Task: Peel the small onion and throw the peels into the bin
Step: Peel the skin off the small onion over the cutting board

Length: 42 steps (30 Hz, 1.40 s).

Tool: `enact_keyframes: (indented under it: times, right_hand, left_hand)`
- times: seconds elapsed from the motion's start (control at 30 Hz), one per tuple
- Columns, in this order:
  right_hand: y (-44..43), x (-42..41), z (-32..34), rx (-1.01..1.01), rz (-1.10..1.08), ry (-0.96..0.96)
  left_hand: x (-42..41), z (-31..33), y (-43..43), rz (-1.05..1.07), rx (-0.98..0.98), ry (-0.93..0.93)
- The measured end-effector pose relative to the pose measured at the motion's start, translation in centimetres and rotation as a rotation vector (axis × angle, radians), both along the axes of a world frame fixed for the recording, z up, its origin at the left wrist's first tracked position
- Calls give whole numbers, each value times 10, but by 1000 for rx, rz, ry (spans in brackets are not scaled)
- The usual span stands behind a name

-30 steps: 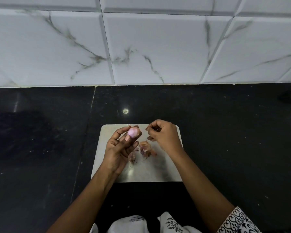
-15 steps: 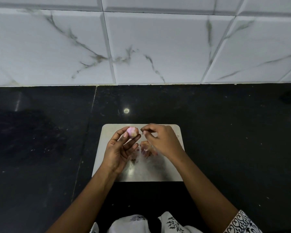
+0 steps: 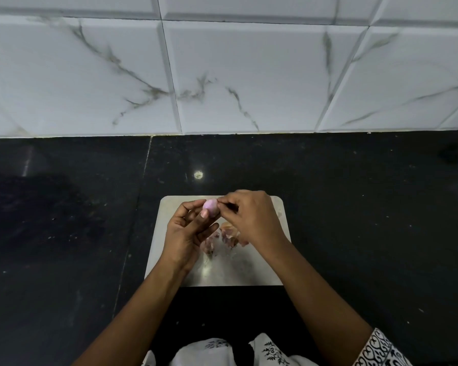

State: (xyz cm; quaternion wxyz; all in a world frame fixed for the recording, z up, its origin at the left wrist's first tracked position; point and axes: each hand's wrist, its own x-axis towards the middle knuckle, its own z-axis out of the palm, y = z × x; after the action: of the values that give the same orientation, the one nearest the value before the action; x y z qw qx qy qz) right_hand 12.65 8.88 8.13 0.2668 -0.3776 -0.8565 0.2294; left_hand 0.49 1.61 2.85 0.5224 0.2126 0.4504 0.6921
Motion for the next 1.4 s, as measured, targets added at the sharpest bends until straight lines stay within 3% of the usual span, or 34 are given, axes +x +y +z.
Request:
enact_keyframes:
  times: [0.37,0.47,0.57,0.63,0.7,0.8,0.9,1.2,1.4]
  right_hand:
    - [-3,-8,-5,82,-12,-25]
    - [4,-7,-3,-64,-38,14]
    - [15,-3,-4,-424,-109,160]
    - [22,3,-9,-527,-164,185]
    - [28,9,-15,-535,-188,88]
    - [32,16,-20,-573,-55,-171]
    - [29,19,-22,-547,46,-297]
    - [21,18,-24,-201,-9,-161]
    - [17,19,-32,-340,16,-153]
  left_hand:
    - [-2,-4,-2,2,26,4]
    - [-2,-3,-2,-1,31,-45]
    - [-2,-2,-1,-41,61,-86]
    - [-3,-2,-2,-77,83,-118]
    - [-5,-3,-3,-103,94,-153]
    - [-7,-8,-4,-116,85,-199]
    - [-8,-13,-5,-110,50,-246]
    - [-11,-19,-10,-85,-34,-254]
    - [-9,-19,-7,-99,-23,-269]
